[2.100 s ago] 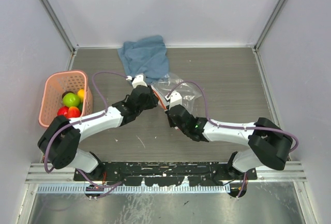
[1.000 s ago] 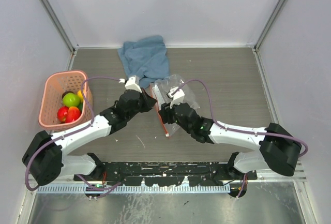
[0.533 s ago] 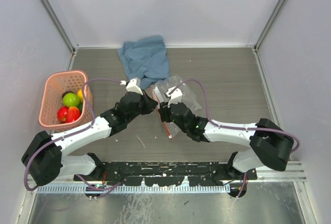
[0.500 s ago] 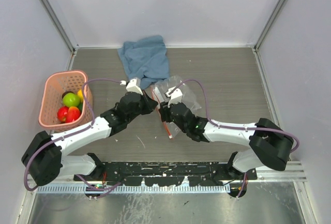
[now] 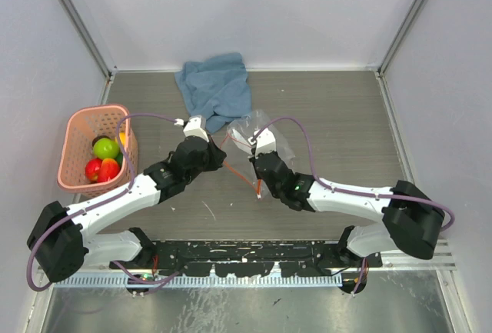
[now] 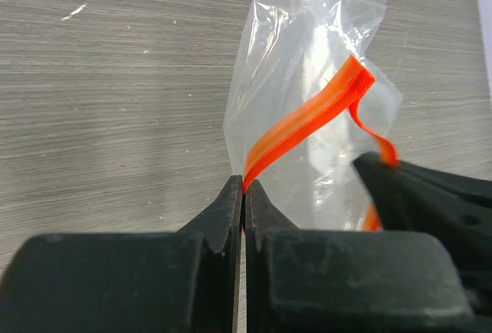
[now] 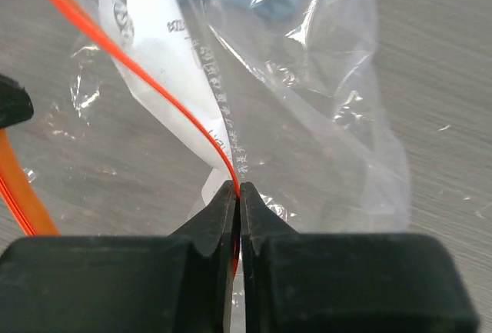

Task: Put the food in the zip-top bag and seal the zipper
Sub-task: Open the zipper of the food storage bag at the center of the board.

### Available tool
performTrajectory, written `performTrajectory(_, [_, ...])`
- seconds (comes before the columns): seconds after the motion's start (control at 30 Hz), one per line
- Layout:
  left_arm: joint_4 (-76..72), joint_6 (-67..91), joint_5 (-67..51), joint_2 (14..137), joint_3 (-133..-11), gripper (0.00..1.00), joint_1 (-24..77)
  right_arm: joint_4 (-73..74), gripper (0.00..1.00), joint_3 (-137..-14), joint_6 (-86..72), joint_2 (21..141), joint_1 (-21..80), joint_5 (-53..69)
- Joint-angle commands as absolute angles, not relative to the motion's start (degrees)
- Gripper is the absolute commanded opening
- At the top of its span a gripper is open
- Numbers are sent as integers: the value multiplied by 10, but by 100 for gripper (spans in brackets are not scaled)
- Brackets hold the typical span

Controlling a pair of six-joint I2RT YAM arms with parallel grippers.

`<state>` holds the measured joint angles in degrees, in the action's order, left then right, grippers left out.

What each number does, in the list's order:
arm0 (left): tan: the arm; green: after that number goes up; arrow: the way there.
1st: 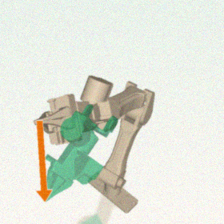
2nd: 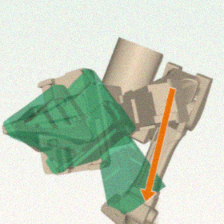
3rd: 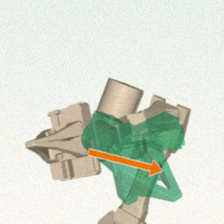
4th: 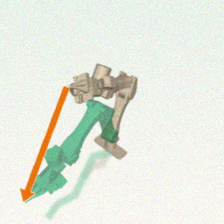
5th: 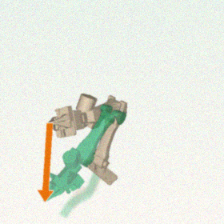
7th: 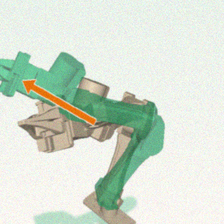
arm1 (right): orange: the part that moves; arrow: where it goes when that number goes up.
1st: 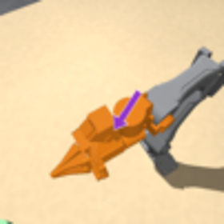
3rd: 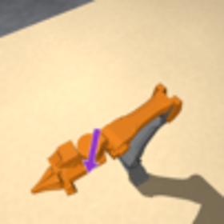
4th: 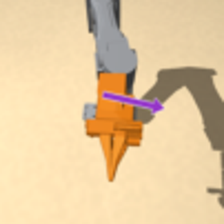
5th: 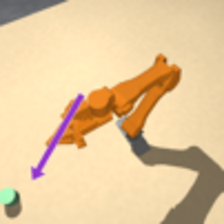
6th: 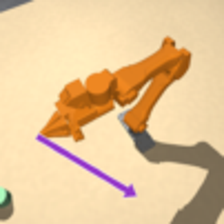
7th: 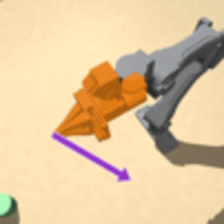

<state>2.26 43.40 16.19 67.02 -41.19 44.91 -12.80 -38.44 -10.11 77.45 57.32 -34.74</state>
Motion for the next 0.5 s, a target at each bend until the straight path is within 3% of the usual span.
performTrajectory(0.0, [68, 395, 200, 653, -453, 0, 450, -103, 6, -426, -53, 719, 576, -409])
performTrajectory(0.27, [104, 378, 197, 663, -485, 0, 453, -61, 5, -474, -34, 681, 576, -342])
performTrajectory(0.47, [125, 370, 214, 665, -503, 2, 464, -58, 5, -489, -33, 676, 576, -358])
